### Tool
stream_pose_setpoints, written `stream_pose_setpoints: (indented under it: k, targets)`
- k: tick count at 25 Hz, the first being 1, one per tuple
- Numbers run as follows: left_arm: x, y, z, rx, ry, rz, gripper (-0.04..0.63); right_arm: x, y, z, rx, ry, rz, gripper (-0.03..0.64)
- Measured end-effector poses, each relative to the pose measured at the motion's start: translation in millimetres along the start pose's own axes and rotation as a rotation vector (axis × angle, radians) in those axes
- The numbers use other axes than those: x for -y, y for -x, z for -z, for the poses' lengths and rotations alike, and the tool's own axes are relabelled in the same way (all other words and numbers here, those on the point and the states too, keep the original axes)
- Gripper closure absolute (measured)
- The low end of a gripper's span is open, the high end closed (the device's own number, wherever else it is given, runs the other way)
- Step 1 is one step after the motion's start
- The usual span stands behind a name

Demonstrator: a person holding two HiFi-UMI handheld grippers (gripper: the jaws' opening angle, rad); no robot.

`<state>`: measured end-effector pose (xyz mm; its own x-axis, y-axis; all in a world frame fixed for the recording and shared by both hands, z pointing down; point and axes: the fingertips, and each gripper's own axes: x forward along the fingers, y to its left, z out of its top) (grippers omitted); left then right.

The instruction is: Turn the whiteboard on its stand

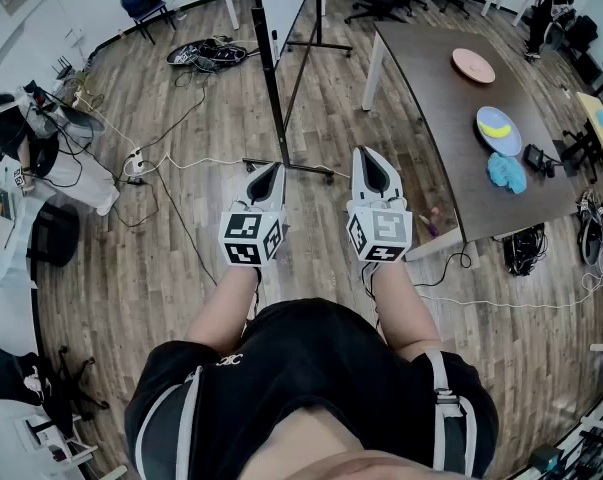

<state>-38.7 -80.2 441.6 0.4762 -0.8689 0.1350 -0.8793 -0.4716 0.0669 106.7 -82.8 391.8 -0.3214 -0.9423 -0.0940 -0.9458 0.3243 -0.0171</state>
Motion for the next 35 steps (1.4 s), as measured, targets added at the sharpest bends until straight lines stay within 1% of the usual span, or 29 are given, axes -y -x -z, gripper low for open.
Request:
stream_pose_setpoints:
  k: [5, 10, 13, 17, 21, 27, 32, 35]
  targets:
    - [-2, 8, 1, -0.002, -0.002, 0.003, 0.586, -8, 3, -2, 0.003, 0.004, 0.003, 0.611]
    - [0, 13, 6, -0.006, 0.001, 0.001, 0.586, -8, 10, -1, 0.023, -0.031, -0.004, 0.609]
    - [2, 16, 7, -0.008, 0.004, 0.001, 0.586, -10, 13, -2, 0.022, -0.024, -0.007, 0.609]
    - [9, 20, 11, -0.009, 0.007, 0.001, 0.586, -8, 23, -1, 0.026, -0.027, -0.001, 0.609]
    - [17, 22, 14, -0.008, 0.004, 0.006, 0.586, -6, 35, -1, 0.034, -0.031, -0.015, 0.609]
    - [24, 28, 25, -0.012, 0.003, 0.010, 0.586, -5, 46, 15, 0.005, -0.033, -0.019, 0.609]
    - [0, 14, 31, -0.006, 0.025, -0.013, 0.586, -13, 18, 22, -0.008, -0.009, -0.048, 0.609]
    - [-17, -4, 24, 0.008, 0.039, -0.026, 0.586, -11, -6, 23, -0.014, 0.010, -0.062, 0.609]
